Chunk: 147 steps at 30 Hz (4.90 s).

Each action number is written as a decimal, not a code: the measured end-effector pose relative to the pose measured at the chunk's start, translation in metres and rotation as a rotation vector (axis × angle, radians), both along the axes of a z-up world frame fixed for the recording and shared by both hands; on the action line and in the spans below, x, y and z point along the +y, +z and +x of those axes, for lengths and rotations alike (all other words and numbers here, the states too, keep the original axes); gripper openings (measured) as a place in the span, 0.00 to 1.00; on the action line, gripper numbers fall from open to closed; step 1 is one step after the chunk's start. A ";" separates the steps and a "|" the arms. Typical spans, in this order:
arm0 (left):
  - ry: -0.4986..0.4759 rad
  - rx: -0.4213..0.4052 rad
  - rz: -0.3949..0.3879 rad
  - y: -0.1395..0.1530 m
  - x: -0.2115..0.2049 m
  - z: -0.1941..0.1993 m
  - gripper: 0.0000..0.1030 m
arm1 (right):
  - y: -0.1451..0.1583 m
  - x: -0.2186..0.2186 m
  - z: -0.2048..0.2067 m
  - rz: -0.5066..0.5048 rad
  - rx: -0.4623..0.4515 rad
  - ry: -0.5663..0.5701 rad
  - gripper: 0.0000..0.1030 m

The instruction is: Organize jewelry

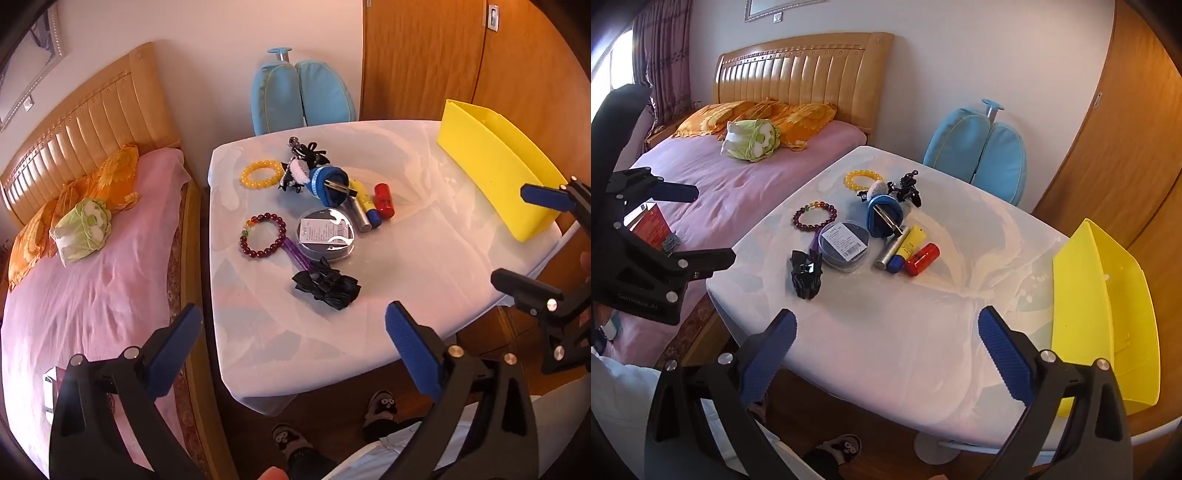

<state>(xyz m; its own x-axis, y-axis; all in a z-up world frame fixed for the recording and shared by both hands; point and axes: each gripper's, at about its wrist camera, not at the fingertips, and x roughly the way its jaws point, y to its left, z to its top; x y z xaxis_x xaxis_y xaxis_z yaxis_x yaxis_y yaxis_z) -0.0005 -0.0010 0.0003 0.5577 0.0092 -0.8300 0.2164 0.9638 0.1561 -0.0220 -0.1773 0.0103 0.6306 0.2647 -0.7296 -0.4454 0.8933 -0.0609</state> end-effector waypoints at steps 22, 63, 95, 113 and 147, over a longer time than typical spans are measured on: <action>-0.447 -0.080 -0.013 0.005 0.015 0.034 0.94 | 0.011 0.007 -0.001 0.007 0.020 -0.499 0.97; -0.700 -0.087 -0.081 0.008 0.049 0.078 0.94 | 0.044 0.080 -0.014 -0.108 0.011 -0.705 0.97; -0.685 -0.076 -0.086 0.001 0.058 0.082 0.94 | 0.031 0.093 -0.010 -0.125 0.055 -0.676 0.97; -0.478 0.037 -0.054 -0.032 0.023 0.122 0.94 | -0.019 0.035 0.057 -0.055 0.185 -0.495 0.97; -0.247 0.118 -0.032 -0.067 0.085 0.181 0.94 | -0.109 0.100 0.233 -0.140 0.242 -0.151 0.51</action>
<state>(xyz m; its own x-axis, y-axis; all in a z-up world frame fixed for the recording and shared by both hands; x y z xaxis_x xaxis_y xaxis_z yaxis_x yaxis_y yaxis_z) 0.1801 0.0838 -0.0668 0.4389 -0.1420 -0.8872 0.4600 0.8838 0.0860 0.2114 -0.0775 -0.0985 0.4584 0.0677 -0.8861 -0.3251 0.9408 -0.0963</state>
